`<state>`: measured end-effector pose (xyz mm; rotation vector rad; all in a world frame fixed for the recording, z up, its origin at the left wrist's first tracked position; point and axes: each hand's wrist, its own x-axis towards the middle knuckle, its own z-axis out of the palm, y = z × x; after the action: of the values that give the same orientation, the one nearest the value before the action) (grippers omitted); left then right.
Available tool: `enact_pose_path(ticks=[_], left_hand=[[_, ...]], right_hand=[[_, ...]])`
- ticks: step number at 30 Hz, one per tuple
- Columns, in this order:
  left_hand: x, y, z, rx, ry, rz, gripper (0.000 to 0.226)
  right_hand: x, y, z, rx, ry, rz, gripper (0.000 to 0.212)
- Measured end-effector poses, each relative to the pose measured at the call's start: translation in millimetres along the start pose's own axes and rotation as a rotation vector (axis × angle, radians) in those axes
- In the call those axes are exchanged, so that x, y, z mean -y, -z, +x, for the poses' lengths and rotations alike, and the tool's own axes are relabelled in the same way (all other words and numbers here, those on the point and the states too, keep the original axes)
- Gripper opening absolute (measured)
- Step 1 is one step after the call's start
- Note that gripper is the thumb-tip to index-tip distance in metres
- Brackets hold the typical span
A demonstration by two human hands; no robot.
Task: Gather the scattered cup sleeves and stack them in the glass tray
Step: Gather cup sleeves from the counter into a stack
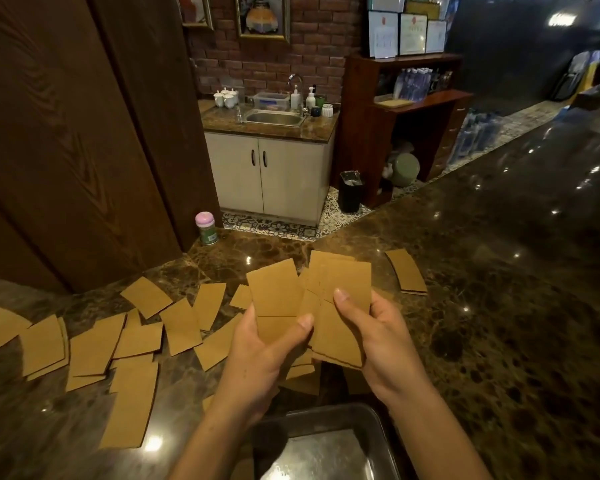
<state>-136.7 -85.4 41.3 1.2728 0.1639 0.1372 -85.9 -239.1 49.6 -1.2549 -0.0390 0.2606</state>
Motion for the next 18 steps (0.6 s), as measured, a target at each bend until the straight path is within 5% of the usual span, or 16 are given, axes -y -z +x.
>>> enact_pose_path(ticks=[4, 9, 18], left_hand=[[-3, 3, -2, 0.050, 0.112, -0.176, 0.030], [-6, 5, 1, -0.068, -0.048, -0.027, 0.040], [-15, -1, -3, -0.064, 0.005, -0.087, 0.027]], right_hand=[[2, 1, 2, -0.058, -0.015, 0.057, 0.024], [3, 4, -6, 0.065, 0.006, 0.064, 0.034], [-2, 4, -9, 0.021, -0.043, 0.129, 0.031]])
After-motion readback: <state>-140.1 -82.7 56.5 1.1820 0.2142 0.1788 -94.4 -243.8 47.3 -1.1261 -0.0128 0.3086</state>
